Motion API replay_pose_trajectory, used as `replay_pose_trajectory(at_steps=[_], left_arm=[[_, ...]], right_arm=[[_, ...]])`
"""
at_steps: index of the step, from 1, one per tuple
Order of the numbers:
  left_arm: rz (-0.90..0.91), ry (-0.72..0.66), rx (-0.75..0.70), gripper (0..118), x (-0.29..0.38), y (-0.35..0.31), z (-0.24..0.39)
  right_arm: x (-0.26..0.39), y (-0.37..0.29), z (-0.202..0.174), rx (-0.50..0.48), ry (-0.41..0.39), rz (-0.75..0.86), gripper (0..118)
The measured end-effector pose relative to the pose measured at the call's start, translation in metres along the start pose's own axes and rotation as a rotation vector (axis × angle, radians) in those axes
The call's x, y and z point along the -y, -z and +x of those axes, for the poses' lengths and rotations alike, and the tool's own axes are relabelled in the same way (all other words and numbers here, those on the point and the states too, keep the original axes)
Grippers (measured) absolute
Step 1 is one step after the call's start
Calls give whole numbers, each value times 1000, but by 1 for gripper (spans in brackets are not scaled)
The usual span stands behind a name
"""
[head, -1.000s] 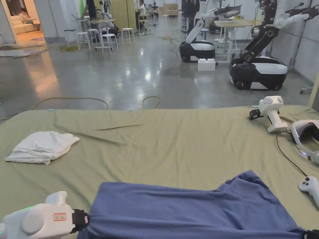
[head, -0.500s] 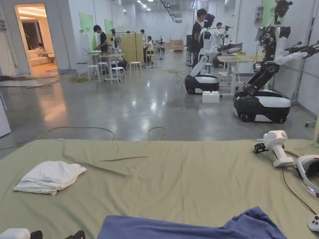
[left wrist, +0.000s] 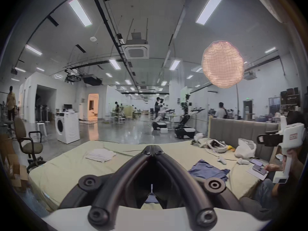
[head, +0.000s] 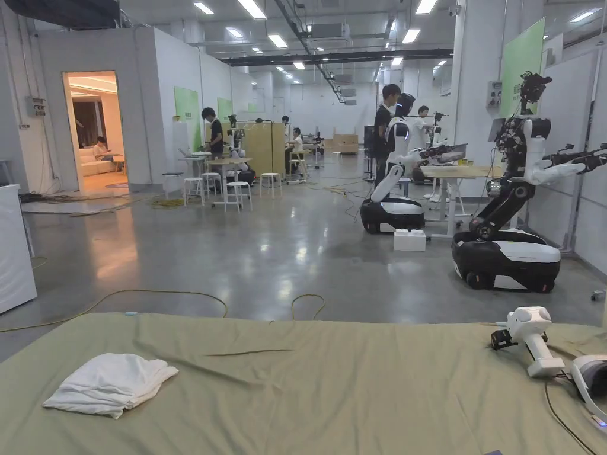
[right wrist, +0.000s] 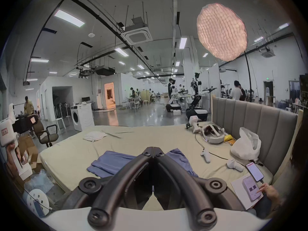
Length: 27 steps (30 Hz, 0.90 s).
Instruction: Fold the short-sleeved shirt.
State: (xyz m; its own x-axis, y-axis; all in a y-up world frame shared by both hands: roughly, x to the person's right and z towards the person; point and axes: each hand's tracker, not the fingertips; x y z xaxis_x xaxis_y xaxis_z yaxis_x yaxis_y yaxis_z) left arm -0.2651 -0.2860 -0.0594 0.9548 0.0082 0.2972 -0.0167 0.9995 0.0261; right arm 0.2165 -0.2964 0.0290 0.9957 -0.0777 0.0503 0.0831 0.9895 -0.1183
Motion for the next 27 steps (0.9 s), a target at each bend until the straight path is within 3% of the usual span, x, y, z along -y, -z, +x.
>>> replay_pose_trajectory(at_steps=[5,14,15,16,17,18,22,27], left_arm=[[-14,59,-52,0,-11,-4,7],[-137,-56,-29,0,14,26,-11],[-182,-76,-13,4,23,39,-17],[-224,-87,3,19,31,49,-21],[-265,-106,19,56,45,64,-27],[-310,-145,37,78,60,81,-34],[-532,-309,76,82,140,155,-64],[-760,-324,-8,81,230,242,-95]], right_arm=[[0,-4,1,5,1,16,0],[12,-1,13,-5,79,-11,0],[14,0,13,-6,89,-19,0],[16,2,15,-8,98,-25,0],[18,5,16,-14,110,-38,0],[21,8,17,-17,120,-51,0],[32,18,19,-15,141,-100,0],[49,27,28,6,165,-179,0]])
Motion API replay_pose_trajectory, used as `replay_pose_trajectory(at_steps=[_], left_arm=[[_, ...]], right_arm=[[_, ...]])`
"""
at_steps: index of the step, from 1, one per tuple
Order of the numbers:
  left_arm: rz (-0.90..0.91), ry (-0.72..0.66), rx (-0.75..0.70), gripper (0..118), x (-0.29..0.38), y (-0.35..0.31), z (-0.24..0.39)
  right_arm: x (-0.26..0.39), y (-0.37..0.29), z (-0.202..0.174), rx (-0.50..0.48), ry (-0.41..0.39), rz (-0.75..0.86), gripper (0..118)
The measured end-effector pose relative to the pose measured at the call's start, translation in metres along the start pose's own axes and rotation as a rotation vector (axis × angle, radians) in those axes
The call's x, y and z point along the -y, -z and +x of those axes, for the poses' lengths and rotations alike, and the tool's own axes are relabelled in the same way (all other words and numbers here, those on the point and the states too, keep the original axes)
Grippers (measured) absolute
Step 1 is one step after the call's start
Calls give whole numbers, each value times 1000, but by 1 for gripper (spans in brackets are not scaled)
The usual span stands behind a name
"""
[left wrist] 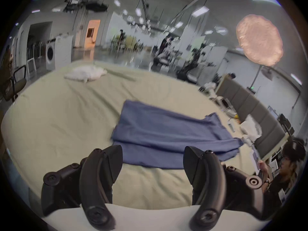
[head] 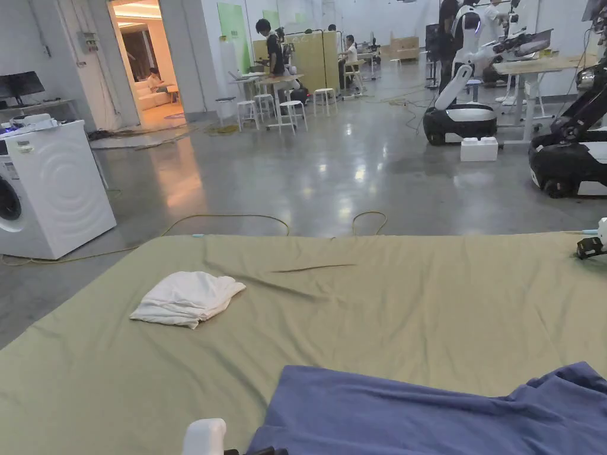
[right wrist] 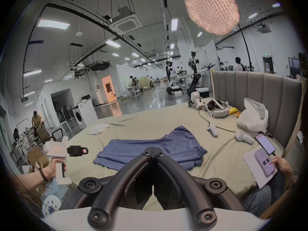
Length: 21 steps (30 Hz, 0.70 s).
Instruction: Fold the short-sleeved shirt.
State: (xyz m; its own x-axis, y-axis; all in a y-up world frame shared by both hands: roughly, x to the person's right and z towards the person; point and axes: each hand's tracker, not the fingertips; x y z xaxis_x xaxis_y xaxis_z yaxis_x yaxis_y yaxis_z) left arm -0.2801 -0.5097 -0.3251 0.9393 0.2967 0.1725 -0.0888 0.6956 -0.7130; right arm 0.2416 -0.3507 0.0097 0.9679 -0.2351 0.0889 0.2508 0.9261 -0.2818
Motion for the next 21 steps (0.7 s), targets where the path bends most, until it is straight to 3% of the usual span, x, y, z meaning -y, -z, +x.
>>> replay_pose_trajectory(at_steps=[5,8,10,12,16,17,20,21], left_arm=[[-153,56,-171,76,4,63,-25],[-242,45,-208,58,17,79,-31],[-180,68,-220,51,16,69,-19],[-165,101,-231,33,12,70,-11],[-188,185,-260,18,10,78,4],[-203,194,-273,17,9,70,21],[-266,213,-299,17,4,73,31],[-281,220,-296,17,-6,87,21]], right_arm=[[10,3,18,77,10,-49,0],[18,6,31,119,48,-87,0],[23,10,38,131,72,-113,0],[26,18,42,142,91,-132,0],[28,56,59,166,142,-207,1],[29,76,68,201,154,-279,15],[49,147,109,208,200,-421,85],[60,174,122,223,215,-475,84]])
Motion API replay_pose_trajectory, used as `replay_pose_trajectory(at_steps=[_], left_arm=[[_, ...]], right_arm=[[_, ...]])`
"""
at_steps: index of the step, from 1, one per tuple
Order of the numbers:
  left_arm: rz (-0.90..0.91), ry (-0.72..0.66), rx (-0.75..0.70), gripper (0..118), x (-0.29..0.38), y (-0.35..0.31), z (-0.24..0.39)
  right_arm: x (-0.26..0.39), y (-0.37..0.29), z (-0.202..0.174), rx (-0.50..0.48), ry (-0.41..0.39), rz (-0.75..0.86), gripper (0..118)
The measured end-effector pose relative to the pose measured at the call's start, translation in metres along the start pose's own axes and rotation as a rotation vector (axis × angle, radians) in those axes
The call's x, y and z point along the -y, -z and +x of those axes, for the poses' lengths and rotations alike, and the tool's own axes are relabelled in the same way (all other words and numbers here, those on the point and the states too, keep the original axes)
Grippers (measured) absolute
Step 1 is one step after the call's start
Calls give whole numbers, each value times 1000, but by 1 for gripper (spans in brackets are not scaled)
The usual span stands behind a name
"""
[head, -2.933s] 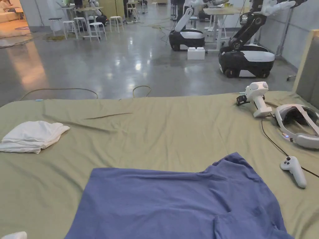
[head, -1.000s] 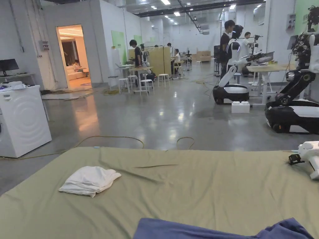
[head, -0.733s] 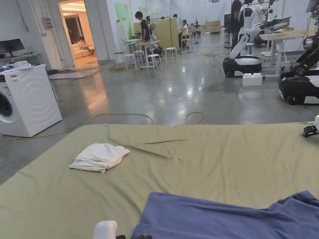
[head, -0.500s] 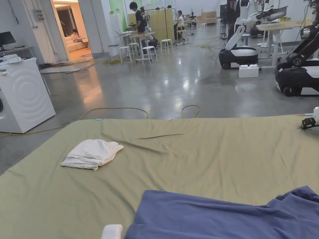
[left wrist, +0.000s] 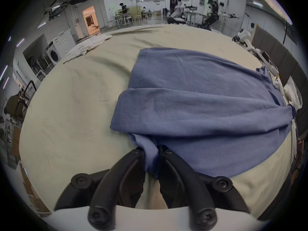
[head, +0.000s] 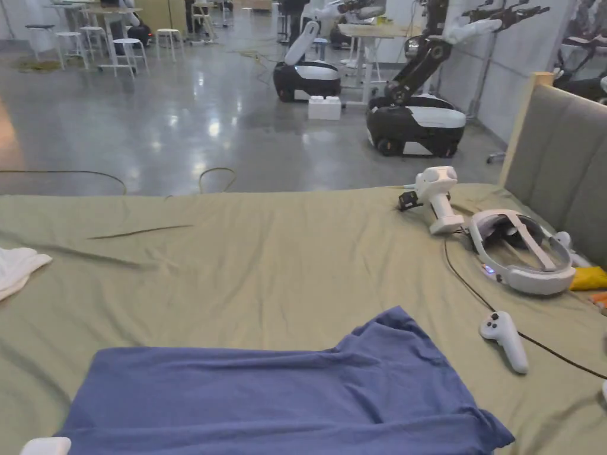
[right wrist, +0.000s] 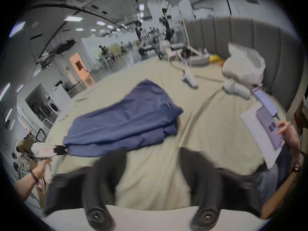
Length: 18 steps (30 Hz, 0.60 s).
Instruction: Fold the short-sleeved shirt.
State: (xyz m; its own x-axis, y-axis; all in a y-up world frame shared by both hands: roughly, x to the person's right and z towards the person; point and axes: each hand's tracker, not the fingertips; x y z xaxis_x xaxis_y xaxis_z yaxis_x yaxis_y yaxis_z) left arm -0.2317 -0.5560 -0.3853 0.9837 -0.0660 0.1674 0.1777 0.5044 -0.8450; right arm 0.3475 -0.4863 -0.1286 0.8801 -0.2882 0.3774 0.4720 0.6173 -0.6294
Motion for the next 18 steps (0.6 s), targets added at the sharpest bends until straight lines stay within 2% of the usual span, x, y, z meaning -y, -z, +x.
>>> replay_pose_trajectory(at_steps=[3,7,8,10,11,12,13,14,15,16,17,18], left_arm=[[-24,31,15,17,-5,0,-2],[-28,7,29,17,-3,8,-10],[-24,5,28,17,-1,10,-10],[-11,16,21,17,1,10,-9],[-5,23,16,17,1,10,-9],[-1,27,12,17,1,10,-10],[1,25,11,17,1,9,-10],[24,39,-36,17,-2,4,-15],[27,23,-23,17,-1,3,-17],[36,12,-13,15,1,1,-19],[71,-15,8,12,3,-2,-22],[58,-56,50,11,8,-4,-23]], right_arm=[[-14,70,12,107,16,-78,83],[-19,118,3,161,-16,-95,83],[-17,122,-2,188,-33,-94,85],[-13,123,-14,245,-124,-73,86],[-10,122,-21,264,-176,-63,82],[-10,120,-25,271,-194,-64,78],[-10,116,-28,255,-187,-60,70],[-11,113,-32,258,-213,-56,58],[-11,108,-36,262,-259,-70,35],[-12,106,-40,241,-317,-62,4],[-12,106,-48,287,-360,-47,4],[-12,108,-52,289,-391,-83,4]])
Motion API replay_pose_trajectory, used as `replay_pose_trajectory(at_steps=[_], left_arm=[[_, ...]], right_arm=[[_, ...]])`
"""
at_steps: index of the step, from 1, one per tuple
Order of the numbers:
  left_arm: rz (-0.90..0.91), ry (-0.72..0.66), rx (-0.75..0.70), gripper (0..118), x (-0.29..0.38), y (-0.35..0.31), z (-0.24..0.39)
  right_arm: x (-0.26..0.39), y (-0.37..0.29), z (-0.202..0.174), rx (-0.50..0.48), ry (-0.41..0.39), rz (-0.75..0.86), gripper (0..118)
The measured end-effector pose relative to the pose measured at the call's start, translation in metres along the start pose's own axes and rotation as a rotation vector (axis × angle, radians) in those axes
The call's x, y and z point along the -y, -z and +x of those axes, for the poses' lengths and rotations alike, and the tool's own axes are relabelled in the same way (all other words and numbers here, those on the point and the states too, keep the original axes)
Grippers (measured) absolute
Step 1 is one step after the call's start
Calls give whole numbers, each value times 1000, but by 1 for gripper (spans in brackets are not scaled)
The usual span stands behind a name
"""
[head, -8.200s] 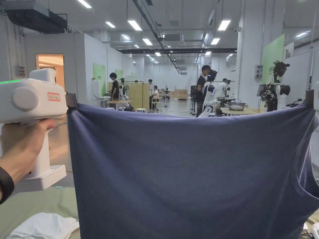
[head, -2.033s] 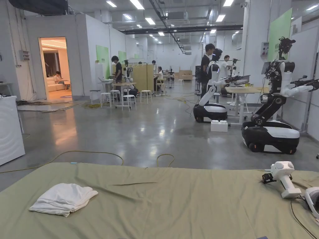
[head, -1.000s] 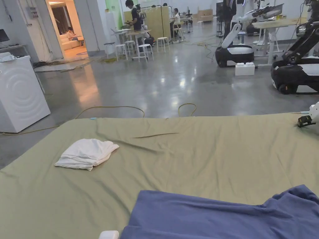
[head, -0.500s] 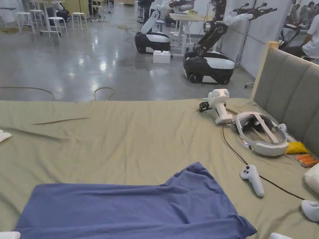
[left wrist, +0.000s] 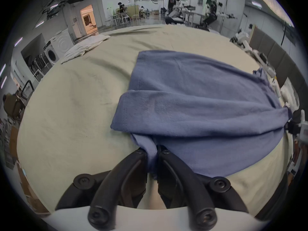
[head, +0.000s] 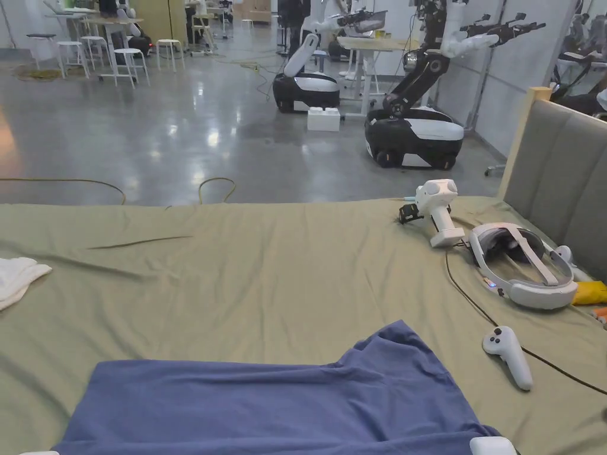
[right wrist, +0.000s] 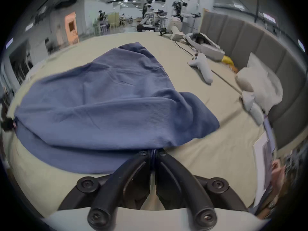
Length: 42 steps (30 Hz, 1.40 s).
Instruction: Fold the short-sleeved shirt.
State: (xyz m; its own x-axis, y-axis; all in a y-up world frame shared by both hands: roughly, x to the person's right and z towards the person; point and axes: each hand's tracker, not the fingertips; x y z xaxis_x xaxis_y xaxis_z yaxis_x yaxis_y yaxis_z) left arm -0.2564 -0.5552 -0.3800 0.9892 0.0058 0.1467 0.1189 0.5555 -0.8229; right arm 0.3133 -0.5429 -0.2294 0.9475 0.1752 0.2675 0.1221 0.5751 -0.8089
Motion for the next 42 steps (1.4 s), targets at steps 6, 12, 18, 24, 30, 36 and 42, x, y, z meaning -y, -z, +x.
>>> replay_pose_trajectory(at_steps=[6,12,18,24,30,36,42], left_arm=[[5,-123,125,10,18,-39,-19],[35,-87,148,10,65,-94,-34],[-5,-86,184,10,128,-123,-30],[57,-132,188,31,147,-125,-31],[361,-155,195,97,140,-211,-30],[918,11,20,97,114,-363,10],[1104,127,-96,96,103,-428,54]], right_arm=[[6,-33,19,-33,145,57,4],[46,-91,25,-28,97,99,4],[109,-114,37,-48,100,46,4],[120,-122,29,-22,31,34,35],[97,-190,40,-116,148,170,91],[76,-295,48,-300,262,603,91],[66,-364,33,-301,172,891,83]])
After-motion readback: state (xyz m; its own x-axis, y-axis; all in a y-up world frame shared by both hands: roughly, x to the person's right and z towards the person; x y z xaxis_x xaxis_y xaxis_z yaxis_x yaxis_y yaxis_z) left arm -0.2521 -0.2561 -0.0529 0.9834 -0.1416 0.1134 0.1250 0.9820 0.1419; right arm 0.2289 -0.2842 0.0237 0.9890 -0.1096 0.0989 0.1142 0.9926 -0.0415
